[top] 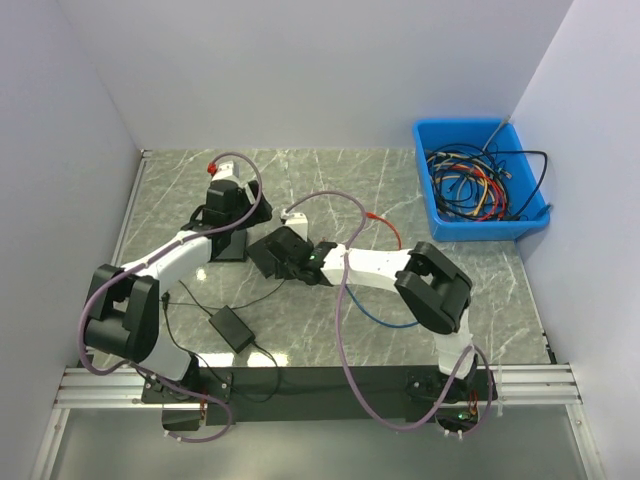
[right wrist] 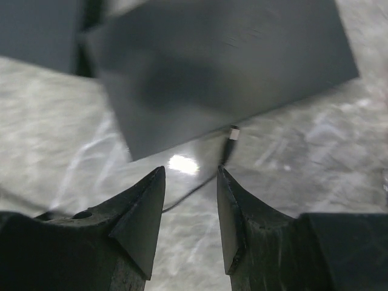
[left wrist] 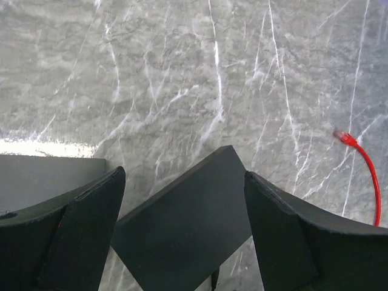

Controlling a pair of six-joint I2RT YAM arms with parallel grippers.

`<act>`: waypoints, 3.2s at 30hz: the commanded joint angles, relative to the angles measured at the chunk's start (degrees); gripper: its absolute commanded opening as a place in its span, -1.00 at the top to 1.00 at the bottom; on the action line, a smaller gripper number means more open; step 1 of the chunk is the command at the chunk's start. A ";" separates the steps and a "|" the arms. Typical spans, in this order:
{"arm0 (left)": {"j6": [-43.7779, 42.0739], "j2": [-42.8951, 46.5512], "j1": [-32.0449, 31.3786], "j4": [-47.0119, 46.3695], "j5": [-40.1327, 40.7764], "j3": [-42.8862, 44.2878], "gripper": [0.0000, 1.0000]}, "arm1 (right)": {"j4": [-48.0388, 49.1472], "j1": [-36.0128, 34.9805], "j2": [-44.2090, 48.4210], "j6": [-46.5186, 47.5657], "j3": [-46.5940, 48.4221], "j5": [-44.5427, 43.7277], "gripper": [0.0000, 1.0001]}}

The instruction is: Insert the plug into the switch port

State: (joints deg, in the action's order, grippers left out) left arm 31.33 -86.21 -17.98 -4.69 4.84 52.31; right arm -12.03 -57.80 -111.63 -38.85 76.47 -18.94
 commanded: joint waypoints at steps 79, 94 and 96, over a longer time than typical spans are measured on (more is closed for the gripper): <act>10.68 37.69 -10.14 -2.52 -26.20 -21.73 -0.42 | 43.33 -2.32 42.20 13.63 -40.87 13.84 1.00; 10.59 34.36 -13.22 -3.48 -24.79 -23.13 -0.24 | 44.20 -2.32 44.75 14.24 -40.78 12.70 1.00; 10.94 34.53 -13.22 -4.01 -24.71 -23.75 -0.19 | 44.55 -2.32 44.66 14.07 -40.87 12.87 1.00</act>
State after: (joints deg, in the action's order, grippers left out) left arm 41.71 -51.86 -30.94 -6.76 -20.12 29.58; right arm 28.84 -59.86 -68.71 -25.61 33.74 -5.41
